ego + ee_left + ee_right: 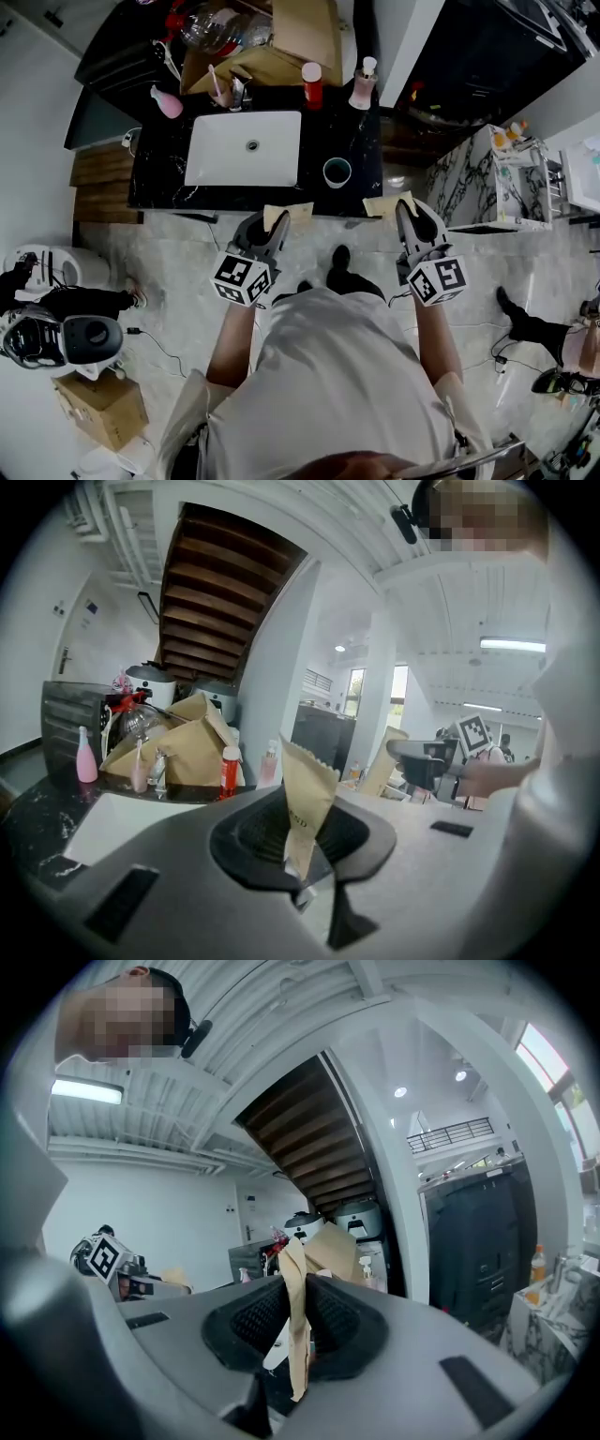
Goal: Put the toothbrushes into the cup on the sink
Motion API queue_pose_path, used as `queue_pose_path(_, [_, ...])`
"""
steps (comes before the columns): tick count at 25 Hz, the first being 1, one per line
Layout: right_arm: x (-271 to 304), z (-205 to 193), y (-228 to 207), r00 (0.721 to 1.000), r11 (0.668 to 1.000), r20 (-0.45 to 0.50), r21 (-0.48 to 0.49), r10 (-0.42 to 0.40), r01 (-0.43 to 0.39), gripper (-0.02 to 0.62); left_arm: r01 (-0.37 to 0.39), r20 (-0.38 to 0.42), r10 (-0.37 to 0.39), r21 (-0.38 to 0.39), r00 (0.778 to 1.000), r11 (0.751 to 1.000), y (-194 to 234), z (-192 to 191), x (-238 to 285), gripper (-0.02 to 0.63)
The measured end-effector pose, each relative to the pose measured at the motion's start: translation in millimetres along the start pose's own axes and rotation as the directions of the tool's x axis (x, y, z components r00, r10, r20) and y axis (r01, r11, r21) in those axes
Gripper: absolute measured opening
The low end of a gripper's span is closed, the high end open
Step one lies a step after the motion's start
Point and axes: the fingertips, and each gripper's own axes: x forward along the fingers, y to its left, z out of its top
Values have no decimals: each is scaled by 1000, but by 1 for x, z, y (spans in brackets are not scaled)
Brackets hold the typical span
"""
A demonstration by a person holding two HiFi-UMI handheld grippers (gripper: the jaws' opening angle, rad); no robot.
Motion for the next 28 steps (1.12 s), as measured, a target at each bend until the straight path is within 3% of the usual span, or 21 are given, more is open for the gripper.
queue_pose_path(14, [74, 1, -53, 989, 990, -33, 20, 141, -141, 67, -135, -13, 135, -22, 991, 991, 28, 9, 54, 55])
queue_pose_path(28, [134, -4, -57, 946, 949, -87, 11, 313, -314, 67, -267, -2, 268, -82, 963, 960, 39, 3, 66, 55])
